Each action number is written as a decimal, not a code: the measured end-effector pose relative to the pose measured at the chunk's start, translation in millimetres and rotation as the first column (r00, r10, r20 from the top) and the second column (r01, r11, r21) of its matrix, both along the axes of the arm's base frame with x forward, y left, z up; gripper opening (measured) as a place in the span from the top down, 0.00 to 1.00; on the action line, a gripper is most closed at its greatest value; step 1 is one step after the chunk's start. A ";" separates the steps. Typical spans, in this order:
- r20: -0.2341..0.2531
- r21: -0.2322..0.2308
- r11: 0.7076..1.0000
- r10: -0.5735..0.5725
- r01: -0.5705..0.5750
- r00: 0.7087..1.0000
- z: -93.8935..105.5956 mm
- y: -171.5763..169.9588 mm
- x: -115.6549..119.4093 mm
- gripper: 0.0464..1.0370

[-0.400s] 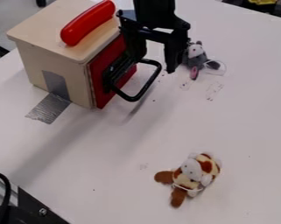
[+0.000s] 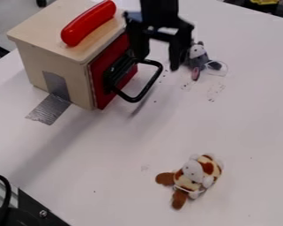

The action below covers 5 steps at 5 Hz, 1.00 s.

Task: Move the grey doll to the front of the drawer

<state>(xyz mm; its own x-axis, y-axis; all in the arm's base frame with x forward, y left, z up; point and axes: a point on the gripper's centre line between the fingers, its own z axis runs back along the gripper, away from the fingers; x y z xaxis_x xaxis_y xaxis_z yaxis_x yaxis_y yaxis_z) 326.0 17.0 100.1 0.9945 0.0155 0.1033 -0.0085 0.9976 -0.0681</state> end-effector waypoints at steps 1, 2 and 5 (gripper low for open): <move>0.010 0.023 1.000 0.001 -0.001 1.000 2.1 7.0 39.7 0.04; 0.011 0.026 1.000 -0.003 0.003 1.000 -5.0 11.4 76.9 0.04; -0.085 0.044 0.998 -0.041 0.045 0.996 -65.9 7.1 119.9 0.04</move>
